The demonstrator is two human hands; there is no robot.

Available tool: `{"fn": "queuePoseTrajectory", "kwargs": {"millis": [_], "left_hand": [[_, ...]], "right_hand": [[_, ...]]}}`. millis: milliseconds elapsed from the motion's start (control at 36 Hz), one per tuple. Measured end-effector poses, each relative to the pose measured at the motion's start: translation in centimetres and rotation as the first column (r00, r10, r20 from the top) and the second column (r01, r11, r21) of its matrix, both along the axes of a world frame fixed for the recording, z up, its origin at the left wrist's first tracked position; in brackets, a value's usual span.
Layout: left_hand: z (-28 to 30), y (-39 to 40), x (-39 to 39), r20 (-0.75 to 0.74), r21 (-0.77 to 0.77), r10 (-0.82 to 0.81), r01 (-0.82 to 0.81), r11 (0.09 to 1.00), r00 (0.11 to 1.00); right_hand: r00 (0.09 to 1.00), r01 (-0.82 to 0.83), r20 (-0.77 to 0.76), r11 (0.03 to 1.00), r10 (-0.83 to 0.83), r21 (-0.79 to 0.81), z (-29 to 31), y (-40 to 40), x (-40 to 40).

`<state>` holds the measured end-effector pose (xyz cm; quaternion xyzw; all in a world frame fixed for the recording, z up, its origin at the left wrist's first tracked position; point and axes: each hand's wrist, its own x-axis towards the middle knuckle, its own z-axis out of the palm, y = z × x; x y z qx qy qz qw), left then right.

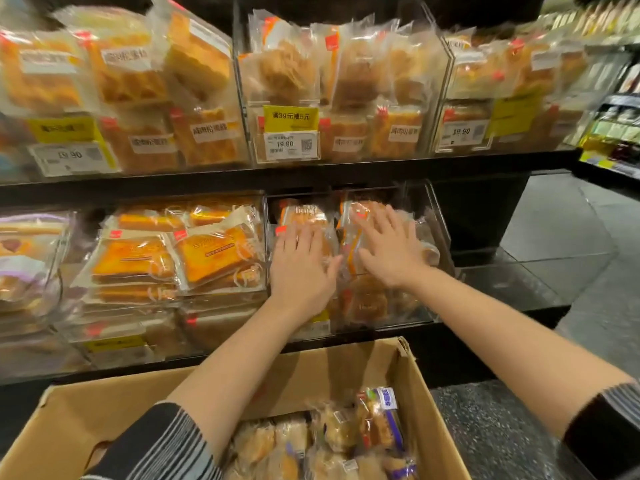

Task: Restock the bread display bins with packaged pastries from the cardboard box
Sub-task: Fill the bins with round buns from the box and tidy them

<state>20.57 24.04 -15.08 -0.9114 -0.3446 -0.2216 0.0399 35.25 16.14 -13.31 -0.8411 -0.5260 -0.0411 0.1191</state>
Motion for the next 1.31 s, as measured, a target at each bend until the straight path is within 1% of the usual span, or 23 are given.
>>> {"fn": "queuePoseTrajectory", "kwargs": {"millis": [56,111,194,278,389,583,639,722,833,972,1028,1083,1139,1194,1250,1306], "left_hand": [[-0.4,0.7,0.1,-0.013,-0.018,-0.019,0.019,1.000,1.000],[-0.4,1.7,0.3,0.010,-0.077,-0.037,0.037,0.996,0.999],[-0.4,2.9,1.3,0.008,-0.117,-0.029,0.030,0.993,1.000],[-1.0,3.3,2.3,-0.023,-0.021,0.006,-0.007,1.000,1.000],[-1.4,3.6,2.6,-0.031,-0.006,0.013,-0.013,1.000,0.999],[-1.4,2.9,2.2,0.029,0.023,0.004,-0.004,1.000,1.000],[-1.6,2.8,2.0,0.043,0.025,0.002,-0.003,1.000,0.999],[-1.9,2.8,1.9,0.046,0.021,-0.011,0.010,1.000,0.999],[-2.2,3.1,2.1,0.009,-0.011,-0.010,0.010,1.000,1.000],[-1.9,3.0,1.6,0.019,-0.034,-0.060,0.061,0.998,0.998],[-1.3,3.0,1.2,0.027,-0.069,-0.088,0.090,0.994,0.996],[-0.4,2.9,0.6,0.027,-0.072,-0.082,0.084,0.994,0.996],[0.8,2.6,0.2,0.031,-0.052,-0.065,0.066,0.996,0.997],[2.3,2.2,-0.2,0.058,-0.048,-0.072,0.075,0.996,0.996],[3.4,1.5,-0.6,0.100,-0.106,-0.085,0.095,0.990,0.991],[4.2,0.4,-1.2,0.186,-0.190,-0.096,0.132,0.973,0.978]], "right_hand": [[0.994,-0.034,0.101,0.999,0.033,0.000,-1.2,-0.2,-0.2],[0.987,-0.063,0.149,0.998,0.059,0.024,-1.8,-0.1,-0.3],[0.986,-0.088,0.149,0.994,0.079,0.057,-2.2,0.5,-0.1],[0.990,-0.060,0.133,0.993,0.046,0.106,-2.7,1.3,0.7],[0.986,-0.027,0.165,0.991,0.006,0.128,-3.5,2.5,1.4],[0.982,-0.055,0.183,0.994,0.037,0.096,-3.3,2.1,1.4],[0.981,-0.052,0.193,0.992,0.028,0.116,-3.5,1.7,1.2],[0.988,-0.040,0.156,0.989,0.017,0.145,-3.9,1.6,1.1],[0.983,-0.017,0.182,0.998,0.006,0.061,-3.6,2.0,1.5],[0.970,0.003,0.241,1.000,-0.008,0.023,-3.4,1.8,1.1],[0.965,0.034,0.262,0.999,-0.025,-0.029,-2.8,1.6,0.6],[0.960,0.062,0.278,0.996,-0.040,-0.069,-1.8,1.3,-0.1],[0.972,0.056,0.229,0.998,-0.054,0.000,-0.6,1.0,-1.0],[0.990,0.028,0.131,0.989,-0.047,0.147,0.6,0.5,-2.1],[0.999,0.015,0.024,0.957,-0.023,0.291,1.7,-0.4,-3.5],[0.997,0.036,-0.070,0.933,-0.011,0.357,2.5,-1.6,-5.0]]}}
